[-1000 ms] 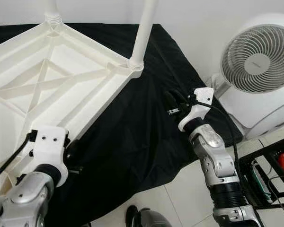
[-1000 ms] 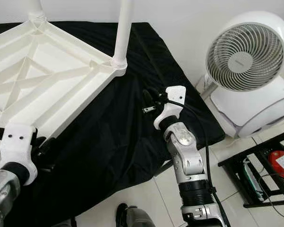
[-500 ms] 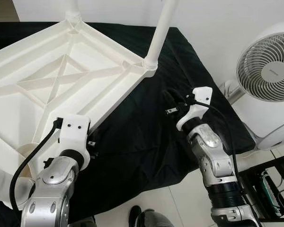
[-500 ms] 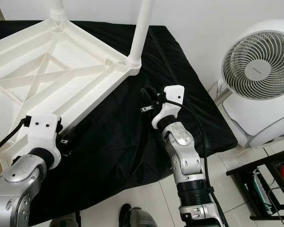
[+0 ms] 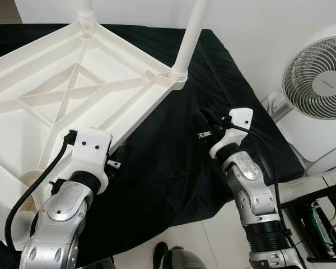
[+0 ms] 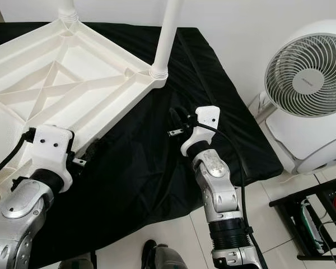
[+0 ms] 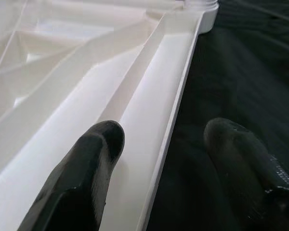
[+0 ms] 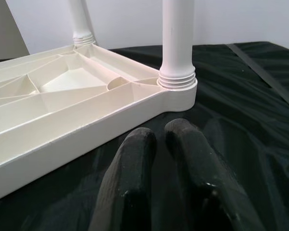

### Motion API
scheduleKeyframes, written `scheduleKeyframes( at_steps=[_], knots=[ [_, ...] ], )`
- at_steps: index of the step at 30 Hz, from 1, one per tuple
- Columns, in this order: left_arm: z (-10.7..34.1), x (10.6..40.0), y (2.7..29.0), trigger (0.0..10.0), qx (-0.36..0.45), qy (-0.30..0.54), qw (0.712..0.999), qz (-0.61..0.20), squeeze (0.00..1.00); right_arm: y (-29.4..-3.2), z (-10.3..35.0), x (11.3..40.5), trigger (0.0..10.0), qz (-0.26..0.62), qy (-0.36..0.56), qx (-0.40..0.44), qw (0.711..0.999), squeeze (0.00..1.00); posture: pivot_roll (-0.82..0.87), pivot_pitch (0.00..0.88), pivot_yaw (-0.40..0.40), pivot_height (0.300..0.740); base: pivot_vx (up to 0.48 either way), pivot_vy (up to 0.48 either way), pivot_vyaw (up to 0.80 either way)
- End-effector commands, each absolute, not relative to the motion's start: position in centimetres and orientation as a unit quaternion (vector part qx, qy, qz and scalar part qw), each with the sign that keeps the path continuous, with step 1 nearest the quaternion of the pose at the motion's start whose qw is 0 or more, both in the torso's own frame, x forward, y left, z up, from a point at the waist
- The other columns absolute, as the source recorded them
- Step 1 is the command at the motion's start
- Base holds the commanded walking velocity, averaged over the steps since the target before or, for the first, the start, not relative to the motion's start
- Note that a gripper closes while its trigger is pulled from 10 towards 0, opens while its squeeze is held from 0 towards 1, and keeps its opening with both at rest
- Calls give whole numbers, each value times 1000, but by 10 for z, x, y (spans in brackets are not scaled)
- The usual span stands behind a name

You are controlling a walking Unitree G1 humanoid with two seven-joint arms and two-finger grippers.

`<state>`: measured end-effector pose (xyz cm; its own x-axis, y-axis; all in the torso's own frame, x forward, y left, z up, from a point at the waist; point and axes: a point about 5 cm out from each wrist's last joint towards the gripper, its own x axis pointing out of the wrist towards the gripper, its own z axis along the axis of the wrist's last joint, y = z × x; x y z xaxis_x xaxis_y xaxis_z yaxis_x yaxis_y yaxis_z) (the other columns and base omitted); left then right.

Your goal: Building children table

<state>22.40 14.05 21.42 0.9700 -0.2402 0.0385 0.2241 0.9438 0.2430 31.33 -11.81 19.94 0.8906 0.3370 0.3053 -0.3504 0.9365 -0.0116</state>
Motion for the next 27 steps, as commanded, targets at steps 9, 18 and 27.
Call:
scheduleKeyframes(
  at_steps=[9, 18, 27],
  knots=[
    [217, 224, 124, 10000, 123, -88, 971, -184, 0, -129, 192, 308, 10000, 140, -166, 39, 975, 0, 255, 185, -125, 740, 0, 0, 0],
    [209, 248, 120, 10000, 68, -99, 973, -200, 0, -130, 187, 311, 10000, 131, -162, 44, 977, 0, 211, 186, -126, 740, 0, 0, 0],
    [208, 277, 122, 10000, 42, -111, 981, -156, 0, -132, 185, 312, 10000, 117, -164, 40, 979, 0, 180, 179, -101, 740, 0, 0, 0]
  ],
)
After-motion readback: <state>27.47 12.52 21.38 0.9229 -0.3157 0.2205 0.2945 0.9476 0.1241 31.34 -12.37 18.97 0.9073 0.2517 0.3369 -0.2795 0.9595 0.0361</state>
